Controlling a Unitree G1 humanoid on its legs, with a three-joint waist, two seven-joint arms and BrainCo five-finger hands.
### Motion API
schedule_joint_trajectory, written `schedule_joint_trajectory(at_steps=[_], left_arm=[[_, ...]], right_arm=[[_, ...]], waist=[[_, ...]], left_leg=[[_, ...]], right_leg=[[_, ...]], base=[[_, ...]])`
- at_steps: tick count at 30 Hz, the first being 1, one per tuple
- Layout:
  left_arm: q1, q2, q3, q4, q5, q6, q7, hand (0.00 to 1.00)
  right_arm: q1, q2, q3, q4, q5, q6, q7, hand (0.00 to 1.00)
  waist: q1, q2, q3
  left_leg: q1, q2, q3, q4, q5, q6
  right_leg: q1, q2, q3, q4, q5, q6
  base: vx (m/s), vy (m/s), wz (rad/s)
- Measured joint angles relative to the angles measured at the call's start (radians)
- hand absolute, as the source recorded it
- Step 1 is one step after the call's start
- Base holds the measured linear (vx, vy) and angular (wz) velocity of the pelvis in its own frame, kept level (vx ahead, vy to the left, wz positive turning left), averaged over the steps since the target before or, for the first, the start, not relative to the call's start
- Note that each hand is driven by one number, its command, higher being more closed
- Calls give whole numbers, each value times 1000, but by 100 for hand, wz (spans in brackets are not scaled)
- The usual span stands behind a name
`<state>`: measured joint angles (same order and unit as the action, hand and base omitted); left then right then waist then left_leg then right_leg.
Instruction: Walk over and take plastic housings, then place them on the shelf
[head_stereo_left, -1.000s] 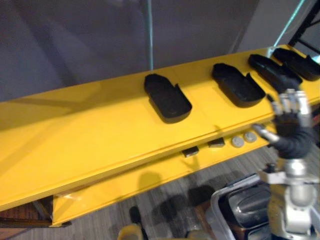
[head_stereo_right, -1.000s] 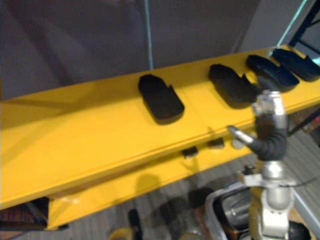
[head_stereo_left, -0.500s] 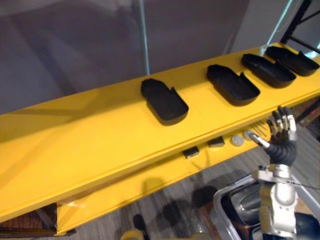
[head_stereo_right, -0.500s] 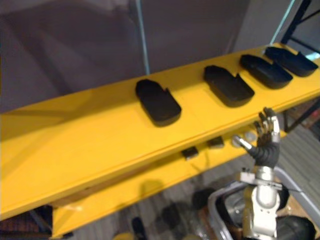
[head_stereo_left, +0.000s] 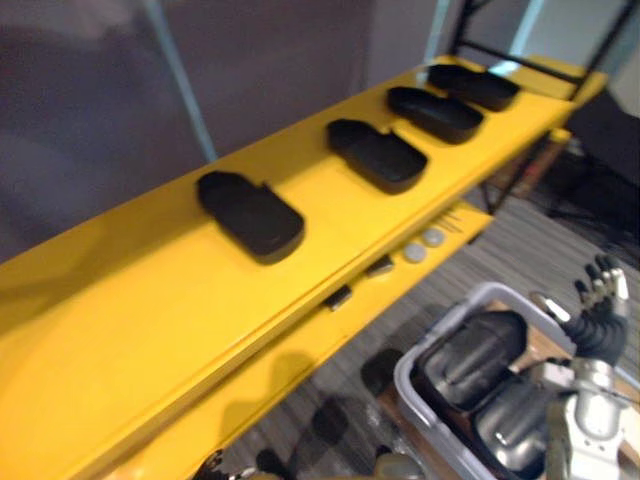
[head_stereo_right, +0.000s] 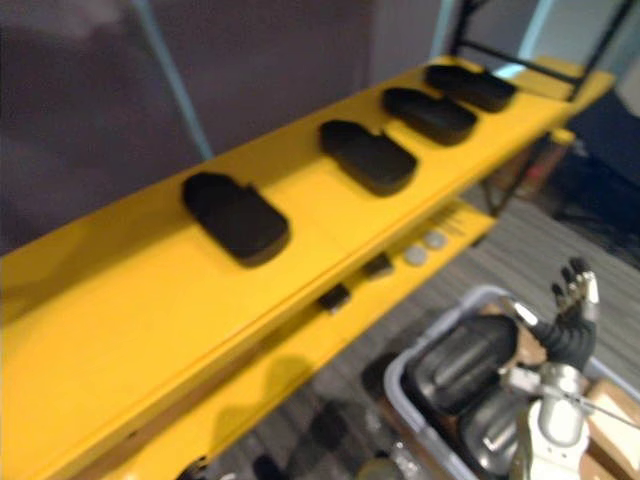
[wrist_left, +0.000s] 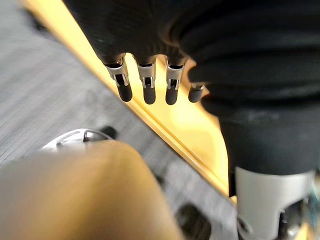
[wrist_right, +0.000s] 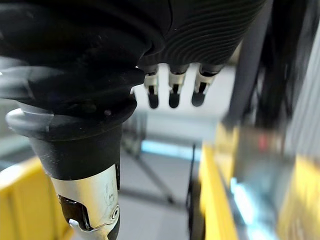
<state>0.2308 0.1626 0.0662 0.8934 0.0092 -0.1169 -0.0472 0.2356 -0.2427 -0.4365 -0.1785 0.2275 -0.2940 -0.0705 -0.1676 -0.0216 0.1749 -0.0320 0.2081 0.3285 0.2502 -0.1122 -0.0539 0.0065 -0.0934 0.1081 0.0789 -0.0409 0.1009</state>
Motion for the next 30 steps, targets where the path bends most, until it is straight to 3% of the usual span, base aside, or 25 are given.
schedule_joint_trajectory(at_steps=[1, 3, 4, 9, 11, 16, 18, 20, 24, 26, 27, 30], left_arm=[[-1, -14, -4, -17, -22, 4, 10, 0], [-24, -36, -10, -37, -88, 8, 66, 0], [-52, -41, -9, -49, -122, 2, 110, 0], [-83, -56, -8, -84, -178, -49, 232, 0], [-82, -65, -8, -100, -199, -56, 255, 0], [-99, -62, -42, -237, -183, -100, 287, 0], [-125, -60, -103, -311, -129, -124, 281, 0], [-128, -63, -166, -399, -81, -122, 270, 0], [-118, -53, -171, -435, -69, -96, 266, 0], [-109, -52, -159, -433, -60, -69, 288, 0], [-105, -52, -151, -433, -38, -51, 307, 0], [-74, -53, -86, -414, -30, -14, 330, 0]], right_arm=[[-5, -38, 0, -1, 18, -16, 6, 0], [-8, -63, 2, -1, 37, -37, 5, 0], [-13, -56, 9, -1, 39, -48, 5, 0], [-67, -53, 114, -46, 41, -58, 2, 0], [-94, -54, 135, -57, 43, -73, -4, 0], [-251, -63, 187, -39, 45, -80, -100, 0], [-303, -66, 186, -25, 49, -80, -172, 0], [-275, -43, 187, -7, 40, -75, -239, 0], [-94, 84, 207, -16, 31, -82, -258, 0], [12, 121, 227, -41, 3, -82, -246, 0], [58, 131, 227, -51, -11, -87, -224, 0], [94, 139, 223, -51, -13, -122, -168, 0]], waist=[[-1, 27, 4], [-7, 53, 9], [-12, 46, 18], [9, 19, 94], [20, 25, 123], [54, 54, 182], [65, 67, 230], [74, 75, 272], [74, 52, 295], [73, 48, 296], [71, 47, 294], [55, 19, 261]], left_leg=[[-25, 15, -105, 71, -64, -15], [-29, 16, -151, 95, -119, -61], [-44, 4, -148, 102, -128, -74], [-87, -39, -135, 104, -127, -65], [-111, -47, -166, 108, -120, -64], [-196, -51, -240, 140, -94, -65], [-217, -51, -274, 230, -130, -56], [-213, -47, -283, 328, -186, -41], [-167, -26, -167, 408, -282, -5], [-141, -7, -92, 415, -309, 19], [-122, 10, -33, 387, -301, 40], [-69, 25, 85, 265, -227, 64]], right_leg=[[-21, 27, 61, 6, 8, 6], [-54, 46, 115, 19, 15, 19], [-78, 35, 130, 22, 24, 32], [-113, -10, 142, -6, 54, 34], [-120, -14, 123, -8, 56, 33], [-168, -11, 56, 27, 52, 46], [-188, -5, 37, 148, -12, 58], [-201, 6, 42, 246, -25, 54], [-206, -1, 80, 255, 0, 72], [-202, -7, 43, 193, 84, 67], [-194, -5, 21, 129, 152, 43], [-197, -12, -110, 259, 55, -26]], base=[[-47, 35, -145], [-99, 108, -109], [-124, 122, -62], [-152, 93, -5], [-52, 21, 29], [5, -8, 36], [32, 36, 35], [-14, 118, -19], [-46, 200, -89], [-153, 237, -125], [-177, 202, -116], [-90, 144, -102]])
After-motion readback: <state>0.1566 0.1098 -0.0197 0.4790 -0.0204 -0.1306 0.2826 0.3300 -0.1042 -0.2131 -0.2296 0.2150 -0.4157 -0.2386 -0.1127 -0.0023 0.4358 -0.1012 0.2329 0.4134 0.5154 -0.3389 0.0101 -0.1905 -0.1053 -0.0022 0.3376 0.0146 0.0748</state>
